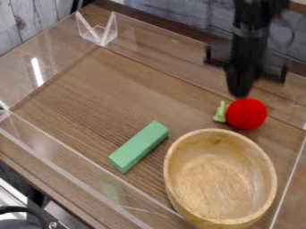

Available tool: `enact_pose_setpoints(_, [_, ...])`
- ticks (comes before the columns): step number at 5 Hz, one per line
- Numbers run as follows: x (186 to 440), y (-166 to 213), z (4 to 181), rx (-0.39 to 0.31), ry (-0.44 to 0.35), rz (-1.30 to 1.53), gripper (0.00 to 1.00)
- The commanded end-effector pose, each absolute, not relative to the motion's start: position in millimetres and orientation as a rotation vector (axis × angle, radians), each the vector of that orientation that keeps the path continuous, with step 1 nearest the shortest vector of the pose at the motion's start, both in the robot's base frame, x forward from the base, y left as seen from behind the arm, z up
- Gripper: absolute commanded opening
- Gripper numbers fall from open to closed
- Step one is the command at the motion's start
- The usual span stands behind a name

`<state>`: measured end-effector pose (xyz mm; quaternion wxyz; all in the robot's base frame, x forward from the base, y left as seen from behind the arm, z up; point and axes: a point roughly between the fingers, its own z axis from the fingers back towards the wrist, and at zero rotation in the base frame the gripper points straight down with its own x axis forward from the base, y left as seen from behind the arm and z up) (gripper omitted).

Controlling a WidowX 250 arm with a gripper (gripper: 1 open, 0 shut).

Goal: Move the red fruit to the left

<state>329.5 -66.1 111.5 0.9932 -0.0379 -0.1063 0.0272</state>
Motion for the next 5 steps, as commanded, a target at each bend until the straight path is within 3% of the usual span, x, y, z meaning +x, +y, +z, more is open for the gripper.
enact_pose_setpoints(1, [345,-46,158.2,-0.121,-0.311,0.018,0.00])
enact_pose_setpoints(2, [339,-74,130.8,-0.116,-0.298,-0.002,1.00])
enact_pose_setpoints(3, [333,-108,103.2,-0.112,-0.281,-0.027,1.00])
enact_pose_setpoints(4, [334,-68,125.8,-0.117,-0.301,0.012,0.00])
enact_pose_setpoints(5, [333,-21,143.4,-0.118,-0.312,0.047,0.00])
